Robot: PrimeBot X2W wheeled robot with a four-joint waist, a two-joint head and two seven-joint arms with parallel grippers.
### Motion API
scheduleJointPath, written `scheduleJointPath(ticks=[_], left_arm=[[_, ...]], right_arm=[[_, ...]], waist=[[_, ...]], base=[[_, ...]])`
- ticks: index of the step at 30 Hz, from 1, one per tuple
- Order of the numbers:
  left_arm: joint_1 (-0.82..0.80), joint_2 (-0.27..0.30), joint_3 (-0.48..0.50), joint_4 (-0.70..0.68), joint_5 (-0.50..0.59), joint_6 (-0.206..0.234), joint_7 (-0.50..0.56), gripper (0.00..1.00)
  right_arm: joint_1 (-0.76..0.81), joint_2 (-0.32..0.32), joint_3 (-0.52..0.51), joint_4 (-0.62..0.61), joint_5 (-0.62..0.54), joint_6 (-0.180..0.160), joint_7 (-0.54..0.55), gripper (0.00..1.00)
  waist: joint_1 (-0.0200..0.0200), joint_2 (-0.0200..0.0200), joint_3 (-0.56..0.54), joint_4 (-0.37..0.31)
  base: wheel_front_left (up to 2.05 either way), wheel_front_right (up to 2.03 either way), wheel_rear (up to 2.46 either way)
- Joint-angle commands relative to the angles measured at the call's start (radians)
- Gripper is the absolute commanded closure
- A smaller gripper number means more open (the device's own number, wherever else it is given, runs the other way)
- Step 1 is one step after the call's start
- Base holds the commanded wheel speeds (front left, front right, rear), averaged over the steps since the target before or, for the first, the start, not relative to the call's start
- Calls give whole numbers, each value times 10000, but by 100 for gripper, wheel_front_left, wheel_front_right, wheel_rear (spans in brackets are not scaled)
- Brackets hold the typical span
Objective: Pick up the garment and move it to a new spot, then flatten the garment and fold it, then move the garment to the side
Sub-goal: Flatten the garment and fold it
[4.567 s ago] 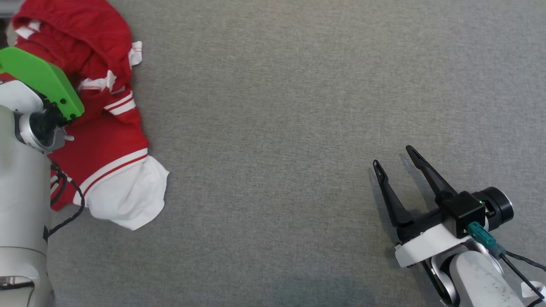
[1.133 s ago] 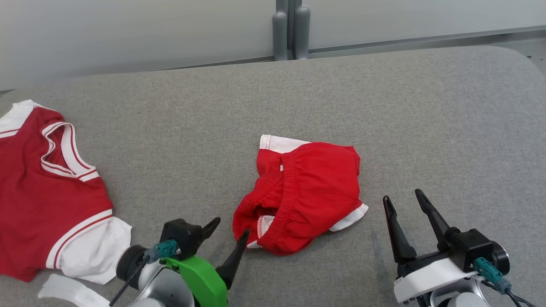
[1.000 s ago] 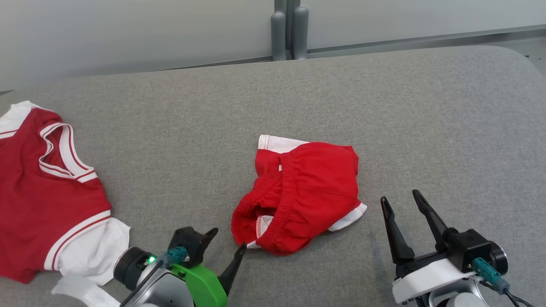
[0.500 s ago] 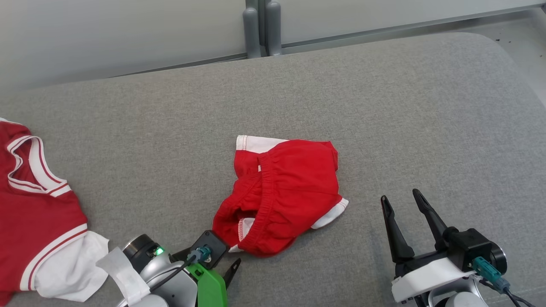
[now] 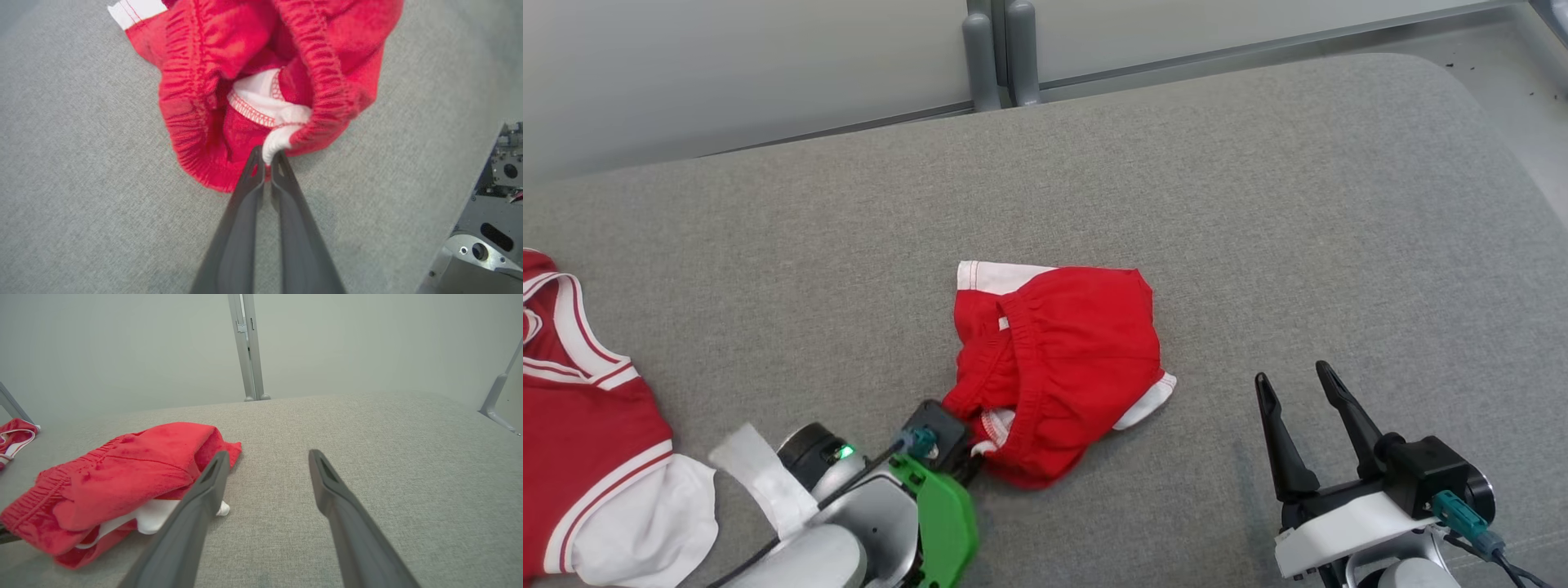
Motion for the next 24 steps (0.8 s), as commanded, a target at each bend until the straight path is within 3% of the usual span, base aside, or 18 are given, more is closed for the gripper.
scheduleJointPath(ticks=[1,11,17,20,24], left_arm=[[-85,-157,256,-175,-466,107,48,100],[-366,-1288,1752,-2556,-4119,444,1808,100],[-1717,-2234,2351,-2833,-5083,1034,2741,100],[-3021,-2802,2875,-2305,-5280,1469,3096,100],[-4491,-3130,3401,-1510,-5161,1817,3326,100]], right_arm=[[-72,-17,-21,-20,92,1,-31,0],[-180,-18,104,20,463,1,-31,0],[-341,-18,299,86,710,1,-31,0],[-543,-18,471,108,892,1,-31,0],[-778,-18,682,104,1179,1,-31,0]], waist=[[0,120,-8,10],[0,120,33,-40],[0,120,88,-295],[0,120,203,-622],[0,120,380,-1037]], base=[[0,0,0],[0,0,0],[0,0,0],[0,0,0],[0,0,0]])
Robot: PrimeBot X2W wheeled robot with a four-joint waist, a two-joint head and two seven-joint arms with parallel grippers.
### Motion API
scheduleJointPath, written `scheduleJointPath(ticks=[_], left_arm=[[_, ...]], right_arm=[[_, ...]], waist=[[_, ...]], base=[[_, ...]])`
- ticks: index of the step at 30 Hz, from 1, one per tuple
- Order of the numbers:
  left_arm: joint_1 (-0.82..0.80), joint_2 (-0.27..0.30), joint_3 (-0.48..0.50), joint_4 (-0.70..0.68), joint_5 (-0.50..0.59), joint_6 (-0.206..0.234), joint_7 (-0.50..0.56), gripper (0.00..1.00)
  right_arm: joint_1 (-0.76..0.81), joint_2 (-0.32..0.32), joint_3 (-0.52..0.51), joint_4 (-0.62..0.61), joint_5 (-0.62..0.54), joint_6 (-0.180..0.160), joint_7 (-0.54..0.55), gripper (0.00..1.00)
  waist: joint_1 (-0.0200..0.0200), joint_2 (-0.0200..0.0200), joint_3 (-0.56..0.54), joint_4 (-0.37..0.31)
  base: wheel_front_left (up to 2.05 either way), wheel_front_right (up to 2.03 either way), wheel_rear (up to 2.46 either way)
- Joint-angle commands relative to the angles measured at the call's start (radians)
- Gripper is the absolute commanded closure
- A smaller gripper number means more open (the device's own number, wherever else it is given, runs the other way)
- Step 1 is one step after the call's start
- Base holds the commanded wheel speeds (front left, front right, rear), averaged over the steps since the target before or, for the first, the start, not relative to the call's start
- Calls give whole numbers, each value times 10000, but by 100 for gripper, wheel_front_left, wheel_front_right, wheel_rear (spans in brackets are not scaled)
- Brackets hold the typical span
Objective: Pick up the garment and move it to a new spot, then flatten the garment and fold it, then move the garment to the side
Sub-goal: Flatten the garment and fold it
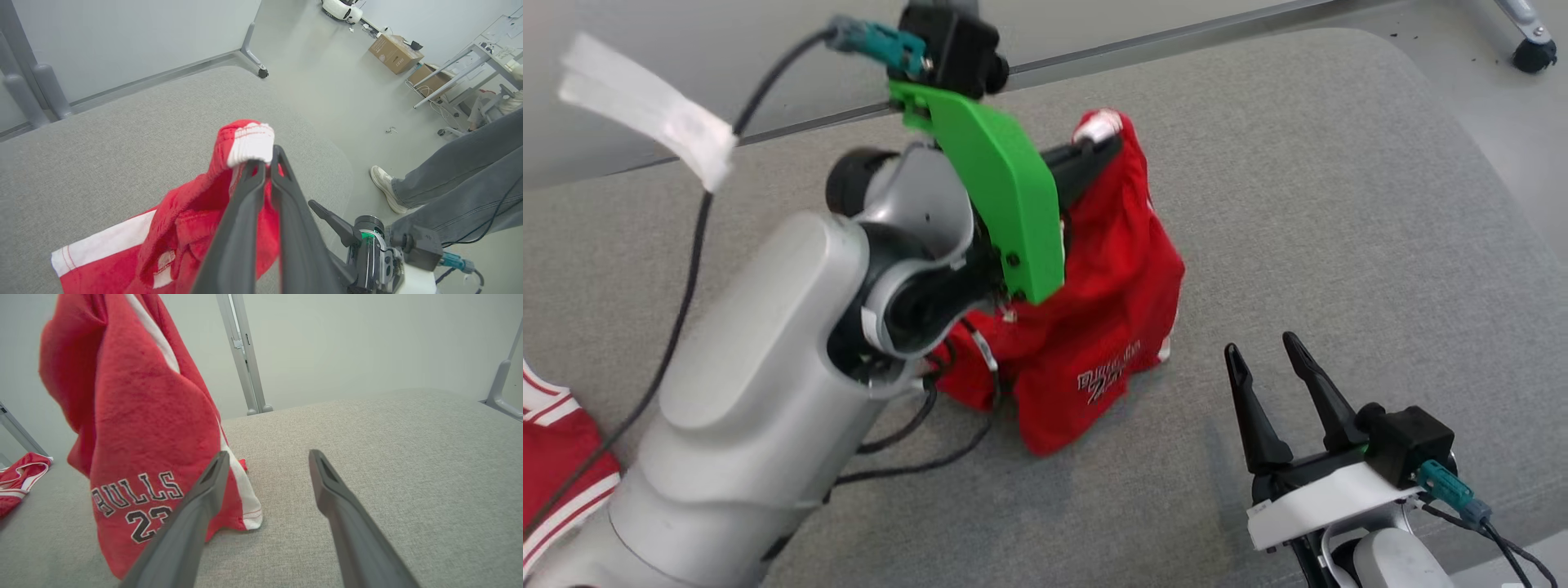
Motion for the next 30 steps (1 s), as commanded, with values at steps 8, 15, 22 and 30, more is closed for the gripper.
scheduleJointPath(ticks=[8,15,22,30], left_arm=[[-2493,-16,564,1445,413,-63,222,100],[-3101,312,1137,1956,705,-702,-797,100],[-354,1496,1002,900,350,-1052,-896,100],[5354,2718,358,-1421,-47,-599,-2031,100]], right_arm=[[-114,-20,358,70,859,1,-31,0],[6,-15,326,49,1000,1,-31,0],[122,-15,150,150,709,1,-31,0],[278,-17,-78,230,121,1,-31,0]], waist=[[0,120,292,-934],[0,120,256,-886],[0,120,55,-434],[0,120,-93,539]], base=[[0,0,0],[0,0,0],[0,0,0],[0,0,0]])
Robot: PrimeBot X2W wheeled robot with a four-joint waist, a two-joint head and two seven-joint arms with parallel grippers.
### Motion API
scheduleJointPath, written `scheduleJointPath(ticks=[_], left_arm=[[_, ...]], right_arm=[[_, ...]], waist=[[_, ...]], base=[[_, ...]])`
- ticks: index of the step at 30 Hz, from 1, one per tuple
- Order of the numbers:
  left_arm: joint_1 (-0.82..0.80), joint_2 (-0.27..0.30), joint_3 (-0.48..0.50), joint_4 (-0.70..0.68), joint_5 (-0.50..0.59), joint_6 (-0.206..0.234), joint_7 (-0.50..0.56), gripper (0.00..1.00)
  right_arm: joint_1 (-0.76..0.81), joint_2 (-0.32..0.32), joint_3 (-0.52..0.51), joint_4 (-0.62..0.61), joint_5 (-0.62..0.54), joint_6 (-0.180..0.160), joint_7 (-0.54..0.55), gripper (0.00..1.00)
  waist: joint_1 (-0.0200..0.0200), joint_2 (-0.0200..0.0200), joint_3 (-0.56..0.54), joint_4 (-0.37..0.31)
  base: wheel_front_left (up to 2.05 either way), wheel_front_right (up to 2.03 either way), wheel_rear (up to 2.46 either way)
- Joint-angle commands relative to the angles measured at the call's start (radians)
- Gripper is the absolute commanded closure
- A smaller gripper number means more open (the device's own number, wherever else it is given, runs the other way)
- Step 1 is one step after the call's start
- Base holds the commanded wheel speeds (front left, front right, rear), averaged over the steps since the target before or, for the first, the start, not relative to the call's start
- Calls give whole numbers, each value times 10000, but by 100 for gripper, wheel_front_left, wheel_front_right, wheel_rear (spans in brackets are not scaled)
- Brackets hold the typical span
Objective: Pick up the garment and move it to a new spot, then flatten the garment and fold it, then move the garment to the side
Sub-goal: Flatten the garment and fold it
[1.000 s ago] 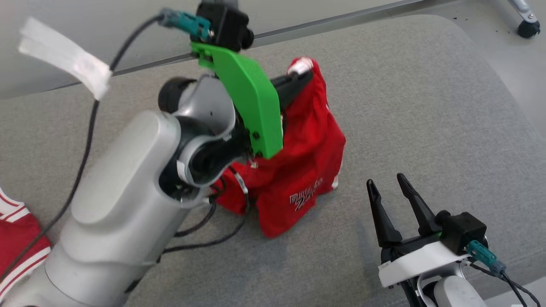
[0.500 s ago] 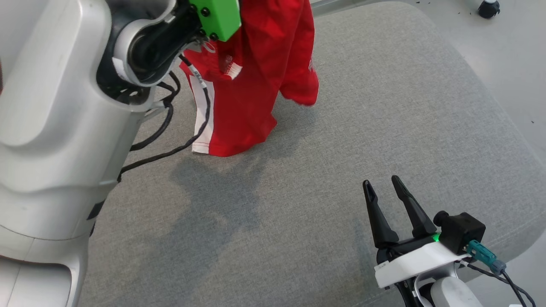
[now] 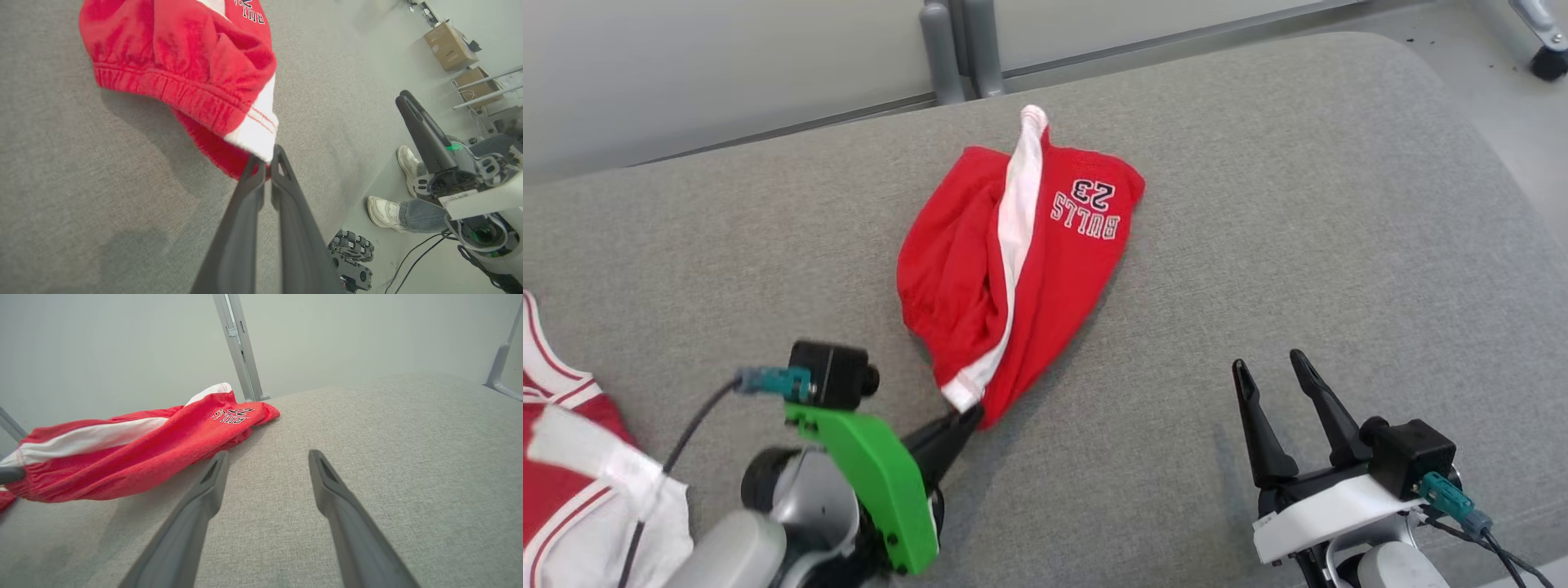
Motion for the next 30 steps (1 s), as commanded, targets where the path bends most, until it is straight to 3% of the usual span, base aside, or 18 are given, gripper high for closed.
scheduleJointPath(ticks=[1,7,14,15,19,20,21,22,27,30], left_arm=[[304,50,25,-69,-135,65,-173,100],[2190,-9,282,554,-1,181,-1796,100],[2191,-478,540,2105,42,-231,-2883,100],[2141,-524,525,2318,75,-280,-2935,83],[2019,-702,604,2941,-110,-465,-3156,72],[2002,-706,633,3055,-110,-502,-3184,56],[1970,-700,665,3148,-94,-525,-3229,18],[1958,-695,647,3208,-87,-582,-3252,0],[2208,-483,550,3225,-171,-710,-3029,0],[2449,-250,588,2998,80,-528,-3213,0]], right_arm=[[81,-13,-15,13,-119,1,-31,0],[141,-18,-76,77,-388,1,-31,0],[346,-19,-16,165,-732,1,-31,0],[397,-19,-30,168,-786,1,-31,0],[429,-19,-83,197,-955,1,-31,0],[446,-19,-93,207,-983,1,-31,0],[462,-18,-94,206,-1012,1,-31,0],[476,-18,-91,195,-1034,1,-31,0],[655,-18,-163,118,-1091,1,-31,0],[842,-18,-203,113,-1169,1,-31,0]], waist=[[0,120,-99,469],[0,120,-229,1307],[0,120,-474,2108],[0,120,-518,2181],[0,120,-621,2275],[0,120,-652,2270],[0,120,-678,2258],[0,120,-700,2237],[0,120,-851,2113],[0,120,-975,2046]], base=[[0,0,0],[0,0,0],[0,0,0],[0,0,0],[0,0,0],[0,0,0],[0,0,0],[0,0,0],[0,0,0],[0,0,0]])
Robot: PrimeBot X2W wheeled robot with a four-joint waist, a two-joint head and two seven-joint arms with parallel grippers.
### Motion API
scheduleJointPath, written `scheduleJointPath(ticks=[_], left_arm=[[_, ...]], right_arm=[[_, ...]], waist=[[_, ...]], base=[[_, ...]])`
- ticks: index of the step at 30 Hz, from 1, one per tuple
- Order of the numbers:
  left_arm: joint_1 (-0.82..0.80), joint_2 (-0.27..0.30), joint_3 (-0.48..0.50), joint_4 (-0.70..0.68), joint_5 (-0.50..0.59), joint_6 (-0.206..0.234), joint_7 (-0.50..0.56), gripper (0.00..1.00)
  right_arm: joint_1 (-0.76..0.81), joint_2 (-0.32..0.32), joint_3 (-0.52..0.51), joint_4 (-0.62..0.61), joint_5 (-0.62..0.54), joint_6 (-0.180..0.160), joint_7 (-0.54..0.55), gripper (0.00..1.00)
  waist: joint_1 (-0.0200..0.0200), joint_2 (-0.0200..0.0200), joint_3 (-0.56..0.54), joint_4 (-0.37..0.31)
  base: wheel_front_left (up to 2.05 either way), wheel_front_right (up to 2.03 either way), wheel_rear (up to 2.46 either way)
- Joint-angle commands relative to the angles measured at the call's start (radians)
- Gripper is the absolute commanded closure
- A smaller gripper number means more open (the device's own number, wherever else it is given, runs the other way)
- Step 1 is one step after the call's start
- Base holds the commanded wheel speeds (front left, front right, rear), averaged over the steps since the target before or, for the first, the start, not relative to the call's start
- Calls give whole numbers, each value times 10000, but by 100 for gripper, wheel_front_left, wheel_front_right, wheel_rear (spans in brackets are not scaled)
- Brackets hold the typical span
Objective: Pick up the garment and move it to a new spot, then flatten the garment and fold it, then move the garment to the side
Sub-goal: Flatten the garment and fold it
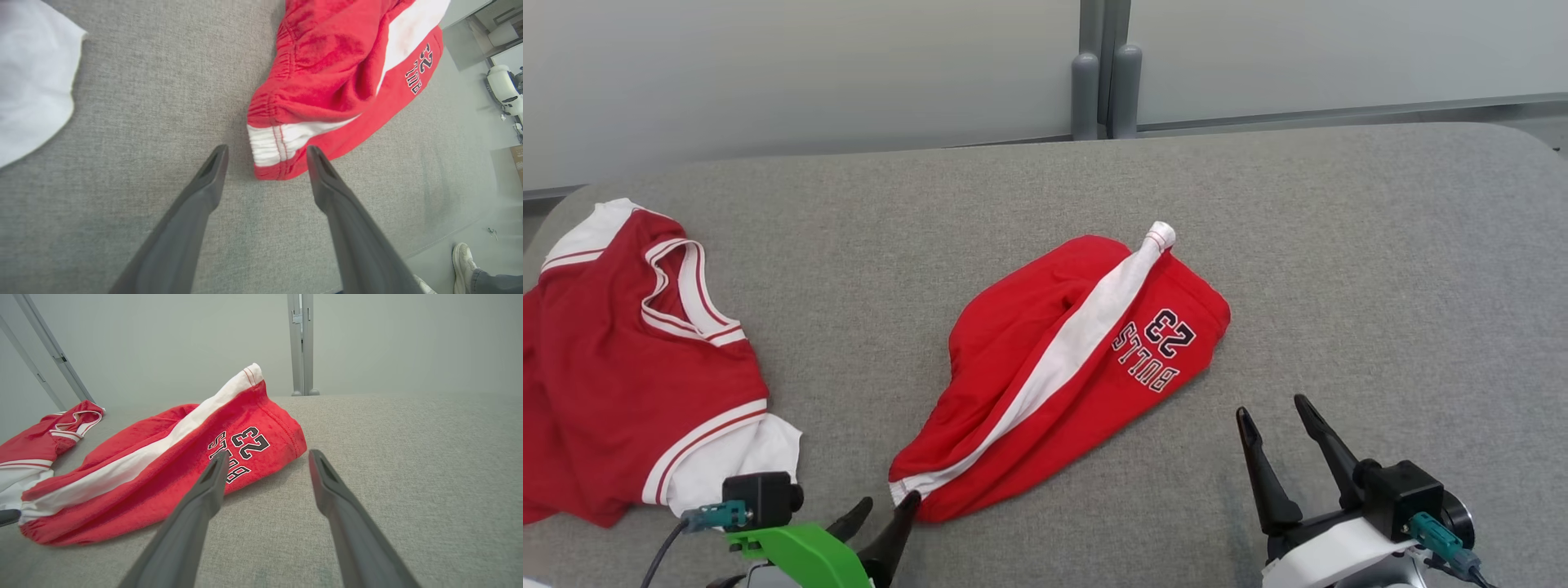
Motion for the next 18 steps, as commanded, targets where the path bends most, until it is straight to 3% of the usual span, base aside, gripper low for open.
scheduleJointPath(ticks=[1,12,18], left_arm=[[298,219,118,-195,277,225,-278,0],[988,140,971,-1078,1226,1362,-2556,0],[1179,402,923,-923,1938,1138,-3555,0]], right_arm=[[210,-23,-79,-55,-174,1,-31,0],[498,-190,-875,-756,-703,1,-31,0],[669,-297,-1184,-1119,-816,1,-31,0]], waist=[[0,120,-138,-86],[0,120,-361,57],[0,120,-485,150]], base=[[0,0,0],[0,0,0],[0,0,0]])
